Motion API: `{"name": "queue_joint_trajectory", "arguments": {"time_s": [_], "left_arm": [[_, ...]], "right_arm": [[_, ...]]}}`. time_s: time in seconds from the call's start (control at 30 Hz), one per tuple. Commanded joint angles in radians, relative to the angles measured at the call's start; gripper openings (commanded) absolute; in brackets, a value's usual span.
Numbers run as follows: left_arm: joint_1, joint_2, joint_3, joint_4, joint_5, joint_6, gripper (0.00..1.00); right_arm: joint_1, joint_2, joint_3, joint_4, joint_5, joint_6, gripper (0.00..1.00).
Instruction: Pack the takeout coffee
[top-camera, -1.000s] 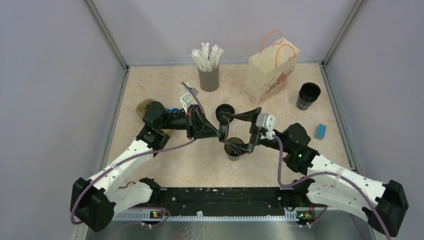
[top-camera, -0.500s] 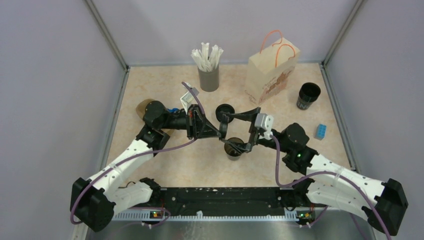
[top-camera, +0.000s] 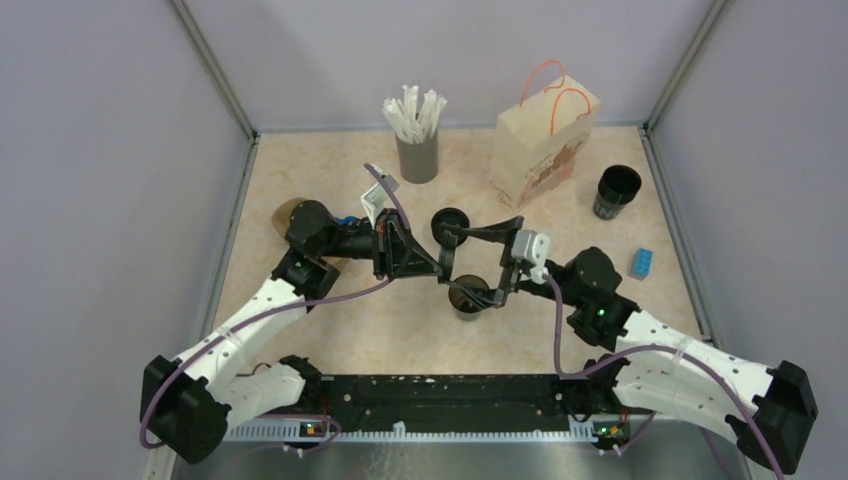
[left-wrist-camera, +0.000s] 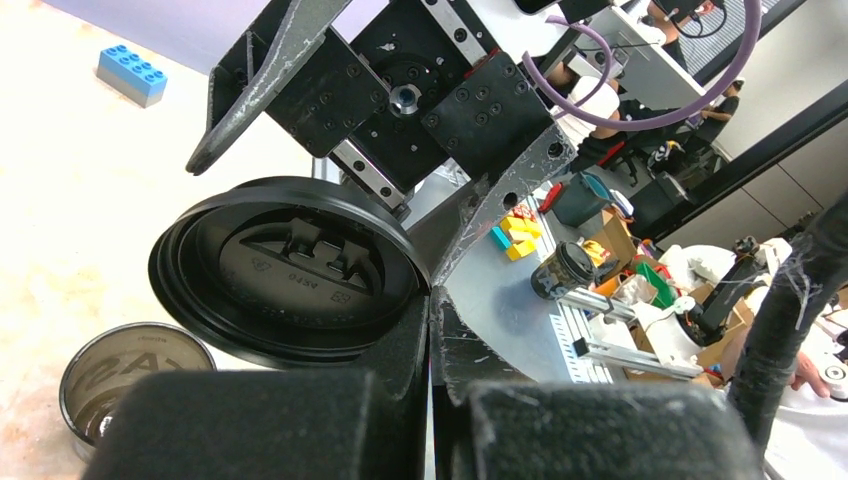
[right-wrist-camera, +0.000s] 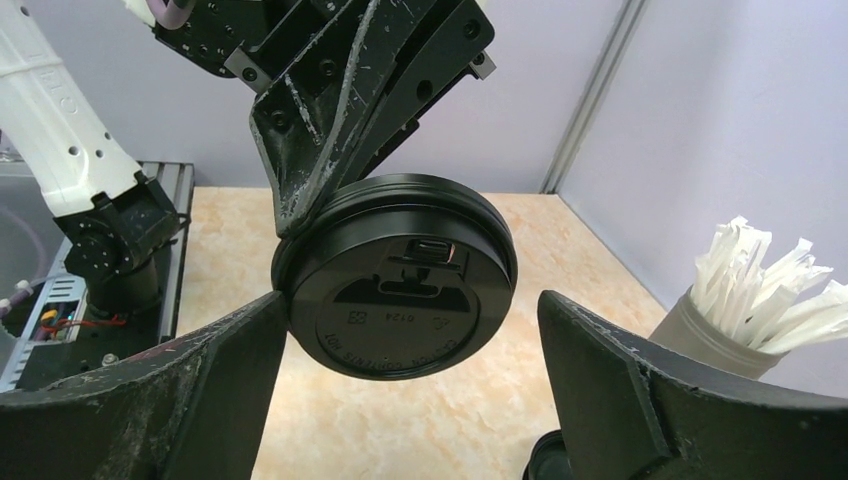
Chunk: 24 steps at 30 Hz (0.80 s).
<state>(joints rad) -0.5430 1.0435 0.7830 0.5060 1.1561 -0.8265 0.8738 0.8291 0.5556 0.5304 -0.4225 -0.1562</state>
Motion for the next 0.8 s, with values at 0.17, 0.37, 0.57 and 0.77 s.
{"name": "queue_joint_trajectory", "arguments": {"time_s": [0.17,0.37,0.57,0.77], "left_arm": [[-0.010,0.009,0.043,0.026,0.030,0.024,0.00],[-0.013,0.019,0.048,0.024,0.044,0.032,0.00],[-0.015,0.021,0.048,0.011,0.045,0.043,0.00],[-0.015,0.018,0.048,0.003,0.043,0.048,0.00]], "right_arm": [[0.008,0.017,0.024,0.015,-0.059,0.000,0.94],[0.009,0.025,0.032,-0.003,-0.072,-0.014,0.91],[0.008,0.022,0.028,-0.003,-0.054,-0.022,0.88],[0.008,0.011,0.015,-0.010,-0.026,-0.023,0.81]]}}
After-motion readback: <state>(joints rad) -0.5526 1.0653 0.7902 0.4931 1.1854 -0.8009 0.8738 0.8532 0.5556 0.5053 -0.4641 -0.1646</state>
